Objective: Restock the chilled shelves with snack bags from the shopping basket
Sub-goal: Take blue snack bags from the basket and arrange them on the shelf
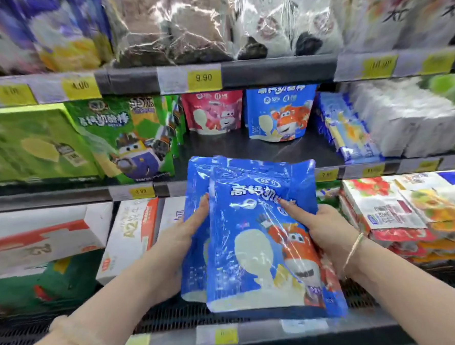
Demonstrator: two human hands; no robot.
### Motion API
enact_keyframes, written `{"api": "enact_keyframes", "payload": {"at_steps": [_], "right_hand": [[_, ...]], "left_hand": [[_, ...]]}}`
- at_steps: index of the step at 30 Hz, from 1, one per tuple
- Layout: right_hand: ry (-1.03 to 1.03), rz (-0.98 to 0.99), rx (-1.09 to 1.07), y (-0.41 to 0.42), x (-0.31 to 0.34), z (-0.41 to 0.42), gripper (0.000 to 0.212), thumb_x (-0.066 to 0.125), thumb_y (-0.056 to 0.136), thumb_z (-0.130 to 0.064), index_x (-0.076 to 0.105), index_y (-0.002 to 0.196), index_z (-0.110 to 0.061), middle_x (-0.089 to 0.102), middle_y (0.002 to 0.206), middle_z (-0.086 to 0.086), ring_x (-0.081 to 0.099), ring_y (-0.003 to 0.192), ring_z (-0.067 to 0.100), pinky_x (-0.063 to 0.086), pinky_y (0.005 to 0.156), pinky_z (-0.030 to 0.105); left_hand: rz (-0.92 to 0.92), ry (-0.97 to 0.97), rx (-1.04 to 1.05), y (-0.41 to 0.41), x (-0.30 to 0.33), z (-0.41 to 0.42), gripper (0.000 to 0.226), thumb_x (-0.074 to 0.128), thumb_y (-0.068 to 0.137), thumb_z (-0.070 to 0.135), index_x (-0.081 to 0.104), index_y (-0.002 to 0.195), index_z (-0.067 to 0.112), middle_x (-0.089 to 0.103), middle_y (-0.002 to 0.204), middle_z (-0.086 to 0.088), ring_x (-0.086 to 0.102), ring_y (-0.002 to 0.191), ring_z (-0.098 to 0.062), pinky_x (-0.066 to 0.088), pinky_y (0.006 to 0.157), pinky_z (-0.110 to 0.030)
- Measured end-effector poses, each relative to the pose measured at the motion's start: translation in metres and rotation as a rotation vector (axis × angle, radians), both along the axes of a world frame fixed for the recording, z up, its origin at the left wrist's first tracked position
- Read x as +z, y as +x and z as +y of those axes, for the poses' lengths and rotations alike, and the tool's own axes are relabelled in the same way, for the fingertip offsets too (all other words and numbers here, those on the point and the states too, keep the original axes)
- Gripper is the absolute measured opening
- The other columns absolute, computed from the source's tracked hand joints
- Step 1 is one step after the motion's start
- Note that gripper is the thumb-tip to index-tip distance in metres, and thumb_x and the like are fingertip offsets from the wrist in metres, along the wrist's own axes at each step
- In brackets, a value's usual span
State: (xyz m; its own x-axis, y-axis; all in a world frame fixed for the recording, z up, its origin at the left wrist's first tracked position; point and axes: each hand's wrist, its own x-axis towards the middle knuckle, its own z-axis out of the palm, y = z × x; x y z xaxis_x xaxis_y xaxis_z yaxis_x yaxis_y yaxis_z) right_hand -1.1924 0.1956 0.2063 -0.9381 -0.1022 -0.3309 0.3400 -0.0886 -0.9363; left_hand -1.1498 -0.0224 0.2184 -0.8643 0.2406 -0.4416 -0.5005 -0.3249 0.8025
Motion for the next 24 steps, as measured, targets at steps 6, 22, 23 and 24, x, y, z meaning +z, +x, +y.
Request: {"api": "enact_keyframes", "payload": {"at_steps": [6, 22, 23, 24], "right_hand": [[-0.033, 0.043, 0.012, -0.044, 0.028, 0.025, 0.02, 0.06, 0.086, -0.03, 0.069, 0.093, -0.014, 0.072, 0.062, -0.001, 0.066, 0.049, 0.011, 0.058, 0.051, 0.023], [-0.066, 0.287, -0.025, -0.205, 0.048, 0.092, 0.034, 0.049, 0.094, -0.023, 0.057, 0.118, 0.0, 0.064, 0.116, 0.019, 0.06, 0.107, 0.034, 0.045, 0.095, 0.051], [-0.05, 0.319, -0.017, -0.213, 0.046, 0.09, 0.028, 0.05, 0.094, -0.022, 0.061, 0.11, -0.001, 0.071, 0.102, 0.011, 0.066, 0.095, 0.026, 0.052, 0.087, 0.041], [-0.046, 0.343, -0.016, -0.22, 0.045, 0.087, 0.022, 0.051, 0.093, -0.021, 0.064, 0.099, -0.004, 0.074, 0.087, 0.004, 0.07, 0.081, 0.018, 0.057, 0.076, 0.031]], "left_hand": [[0.103, -0.038, 0.118, -0.026, -0.004, 0.008, 0.036, 0.066, 0.063, 0.027, 0.069, 0.097, 0.016, 0.076, 0.086, -0.012, 0.073, 0.068, -0.029, 0.06, 0.06, -0.044], [0.325, -0.355, 0.469, -0.095, -0.006, -0.036, 0.04, 0.086, 0.037, 0.046, 0.076, 0.075, 0.035, 0.076, 0.077, 0.012, 0.071, 0.059, -0.007, 0.056, 0.047, -0.026], [0.356, -0.366, 0.47, -0.099, -0.005, -0.035, 0.054, 0.088, 0.024, 0.051, 0.076, 0.074, 0.035, 0.076, 0.075, 0.014, 0.071, 0.059, -0.005, 0.056, 0.047, -0.025], [0.372, -0.361, 0.467, -0.105, -0.006, -0.035, 0.06, 0.088, 0.02, 0.053, 0.076, 0.077, 0.035, 0.076, 0.076, 0.013, 0.071, 0.061, -0.005, 0.056, 0.049, -0.026]]}}
